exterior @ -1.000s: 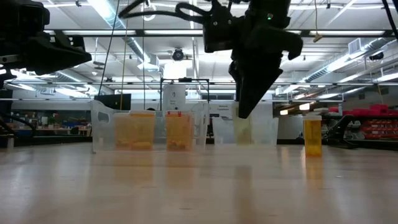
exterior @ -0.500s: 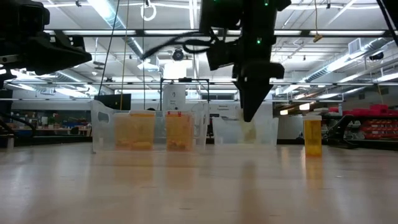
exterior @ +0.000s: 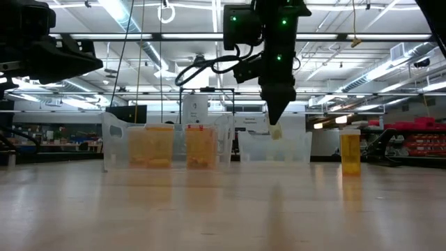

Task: Pick and place medicine bottles into bin by pill shape (circle, oval)
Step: Put the small yellow pill bottle into the top transparent bin

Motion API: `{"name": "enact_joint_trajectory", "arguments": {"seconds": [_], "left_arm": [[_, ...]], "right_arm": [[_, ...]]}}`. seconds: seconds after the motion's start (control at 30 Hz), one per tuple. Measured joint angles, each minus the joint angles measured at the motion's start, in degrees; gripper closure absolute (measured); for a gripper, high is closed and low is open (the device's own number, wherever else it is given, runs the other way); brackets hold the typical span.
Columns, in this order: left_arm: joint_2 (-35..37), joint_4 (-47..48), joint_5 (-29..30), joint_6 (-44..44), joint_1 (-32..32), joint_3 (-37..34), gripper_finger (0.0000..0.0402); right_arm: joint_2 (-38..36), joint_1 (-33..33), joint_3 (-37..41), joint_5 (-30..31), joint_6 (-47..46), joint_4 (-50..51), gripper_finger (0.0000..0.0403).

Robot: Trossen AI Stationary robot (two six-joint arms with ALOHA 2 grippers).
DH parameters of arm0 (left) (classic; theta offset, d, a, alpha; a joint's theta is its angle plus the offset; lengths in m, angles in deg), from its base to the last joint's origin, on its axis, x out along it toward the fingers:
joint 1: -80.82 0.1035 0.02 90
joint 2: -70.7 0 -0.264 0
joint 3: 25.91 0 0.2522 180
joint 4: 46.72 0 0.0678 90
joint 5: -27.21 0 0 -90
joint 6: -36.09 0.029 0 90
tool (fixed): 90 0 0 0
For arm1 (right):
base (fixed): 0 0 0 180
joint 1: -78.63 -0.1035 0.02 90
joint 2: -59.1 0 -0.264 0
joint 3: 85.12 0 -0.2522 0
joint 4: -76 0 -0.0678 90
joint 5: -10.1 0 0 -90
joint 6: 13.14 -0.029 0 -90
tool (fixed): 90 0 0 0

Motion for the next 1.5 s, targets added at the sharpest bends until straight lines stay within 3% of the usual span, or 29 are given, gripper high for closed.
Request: {"name": "enact_joint_trajectory", "arguments": {"seconds": [0.1,0.37,0.83,1.1,1.5], "left_arm": [[0.0,0.0,0.0,0.0,0.0,0.0,0.0340],[0.0,0.0,0.0,0.0,0.0,0.0,0.0350],[0.0,0.0,0.0,0.0,0.0,0.0,0.0344],[0.0,0.0,0.0,0.0,0.0,0.0,0.0348],[0.0,0.0,0.0,0.0,0.0,0.0,0.0345]], "right_arm": [[0.0,1.5,0.0,0.6,1.0,0.0,0.0270],[0.0,4.9,0.0,9.7,3.2,-0.2,0.0270],[0.0,14.5,0.1,8.8,10.6,-5.0,0.0270],[0.0,18.1,0.1,1.2,16.7,-14.6,0.0270],[0.0,26.7,0.1,-18.6,20.0,-19.1,0.0270]]}}
